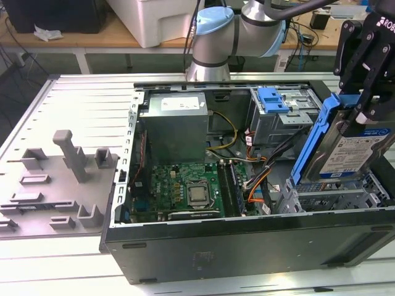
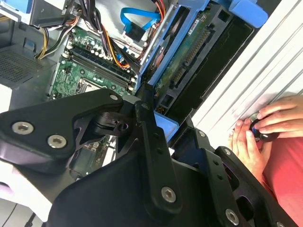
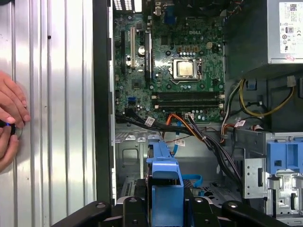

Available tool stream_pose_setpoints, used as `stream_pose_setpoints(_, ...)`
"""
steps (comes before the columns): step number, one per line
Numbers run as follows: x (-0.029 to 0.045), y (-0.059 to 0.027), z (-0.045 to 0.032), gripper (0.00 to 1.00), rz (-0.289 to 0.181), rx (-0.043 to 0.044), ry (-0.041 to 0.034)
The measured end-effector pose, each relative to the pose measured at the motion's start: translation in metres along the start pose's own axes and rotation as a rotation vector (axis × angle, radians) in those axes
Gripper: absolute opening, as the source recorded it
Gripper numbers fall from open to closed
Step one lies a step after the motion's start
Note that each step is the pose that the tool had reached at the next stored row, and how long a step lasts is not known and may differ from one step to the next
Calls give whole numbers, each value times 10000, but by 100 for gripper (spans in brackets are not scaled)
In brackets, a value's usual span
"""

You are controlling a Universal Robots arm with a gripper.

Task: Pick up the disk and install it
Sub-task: 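Insert the disk into the insertion slot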

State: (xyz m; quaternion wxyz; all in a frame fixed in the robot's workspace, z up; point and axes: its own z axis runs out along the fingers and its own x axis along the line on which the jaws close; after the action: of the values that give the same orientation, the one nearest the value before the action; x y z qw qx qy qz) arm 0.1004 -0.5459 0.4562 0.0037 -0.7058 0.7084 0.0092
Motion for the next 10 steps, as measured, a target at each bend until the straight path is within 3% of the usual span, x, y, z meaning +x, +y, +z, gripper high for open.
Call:
stream_pose_setpoints(3, 0, -5, 1, 36, 22, 0, -95)
stream_pose_setpoints(10, 33, -13, 1, 36, 67, -12, -108)
